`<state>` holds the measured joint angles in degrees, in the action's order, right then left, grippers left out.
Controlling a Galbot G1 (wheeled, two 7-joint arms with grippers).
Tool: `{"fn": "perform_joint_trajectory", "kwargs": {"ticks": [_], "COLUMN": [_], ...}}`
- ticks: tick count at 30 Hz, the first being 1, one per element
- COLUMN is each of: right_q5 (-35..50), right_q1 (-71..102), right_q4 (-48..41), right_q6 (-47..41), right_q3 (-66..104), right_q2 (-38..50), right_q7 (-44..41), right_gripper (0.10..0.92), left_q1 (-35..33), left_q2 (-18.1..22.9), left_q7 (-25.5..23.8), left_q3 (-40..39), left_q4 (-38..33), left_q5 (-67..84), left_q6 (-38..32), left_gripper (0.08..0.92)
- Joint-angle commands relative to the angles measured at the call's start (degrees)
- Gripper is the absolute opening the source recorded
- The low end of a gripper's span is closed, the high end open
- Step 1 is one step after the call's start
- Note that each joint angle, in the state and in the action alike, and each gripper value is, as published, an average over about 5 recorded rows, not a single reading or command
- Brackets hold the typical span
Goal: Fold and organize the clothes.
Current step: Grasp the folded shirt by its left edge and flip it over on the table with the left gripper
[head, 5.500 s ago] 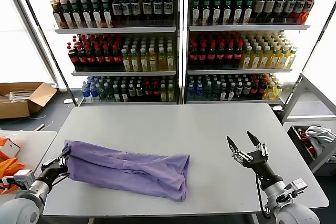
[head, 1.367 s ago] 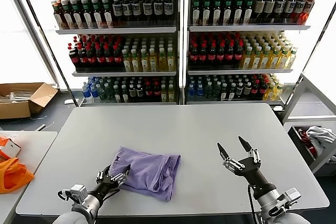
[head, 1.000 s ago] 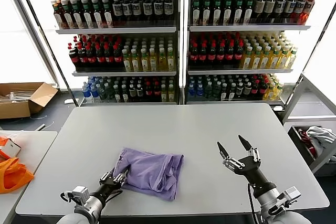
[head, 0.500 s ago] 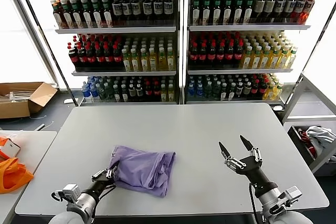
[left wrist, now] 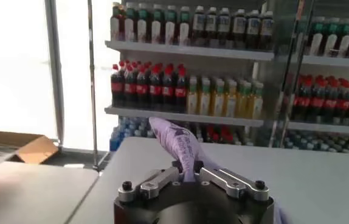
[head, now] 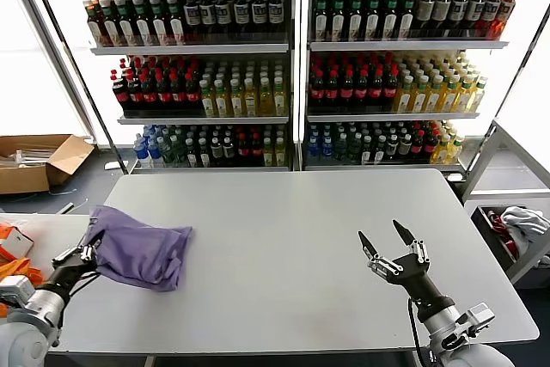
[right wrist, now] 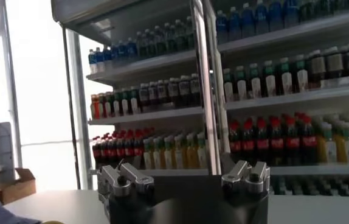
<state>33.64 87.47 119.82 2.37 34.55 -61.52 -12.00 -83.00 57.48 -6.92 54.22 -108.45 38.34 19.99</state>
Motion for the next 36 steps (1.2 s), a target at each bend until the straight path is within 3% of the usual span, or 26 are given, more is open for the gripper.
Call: {"fn": "perform_joint_trajectory", "kwargs": {"ticks": [1, 4, 8, 15, 19, 25, 36], "right_q5": [-0.07, -0.25, -0.63, -1.15, -4.31, -6.62, 3.09], "right_q1": [0.42, 0.67, 1.43, 3.46, 4.35, 2.41, -7.26], "right_q4": [0.59, 0.66, 1.12, 2.02, 2.28, 2.49, 1.66], "right_q6": [0.07, 0.16, 0.24, 0.18, -1.62, -9.62, -20.99], "right_q3": [0.99, 1.57, 1.84, 3.23, 2.92, -2.18, -17.0], "right_q2": [-0.31, -0.94, -1.45, -1.8, -1.93, -0.8, 1.34], "right_q7": [-0.08, -0.09, -0.14, -0.04, 1.24, 6.57, 17.56], "right_gripper": [0.823, 0.823, 0.823, 0.823, 0.823, 0.823, 0.823], "left_q1": [-1.55, -2.9, -2.73, 5.88, 11.79, 15.9, 17.12], "left_q2": [-5.21, -1.99, 1.4, 5.31, 7.51, 10.34, 9.78], "left_q7": [-0.02, 0.88, 2.79, 10.6, 16.33, 17.79, 13.73], "left_q3": [4.61, -3.3, -19.44, -45.11, -53.68, -58.04, -52.14], "left_q4": [-6.43, -11.46, -13.88, -9.43, -5.41, -2.77, -7.08], "left_q5": [-2.11, -8.19, -16.94, -15.3, -6.93, -2.61, 2.07], "left_q6": [2.24, 1.91, 1.13, 4.15, 5.66, 5.57, 1.09], "left_gripper": [0.107, 0.107, 0.107, 0.107, 0.107, 0.111, 0.285]}}
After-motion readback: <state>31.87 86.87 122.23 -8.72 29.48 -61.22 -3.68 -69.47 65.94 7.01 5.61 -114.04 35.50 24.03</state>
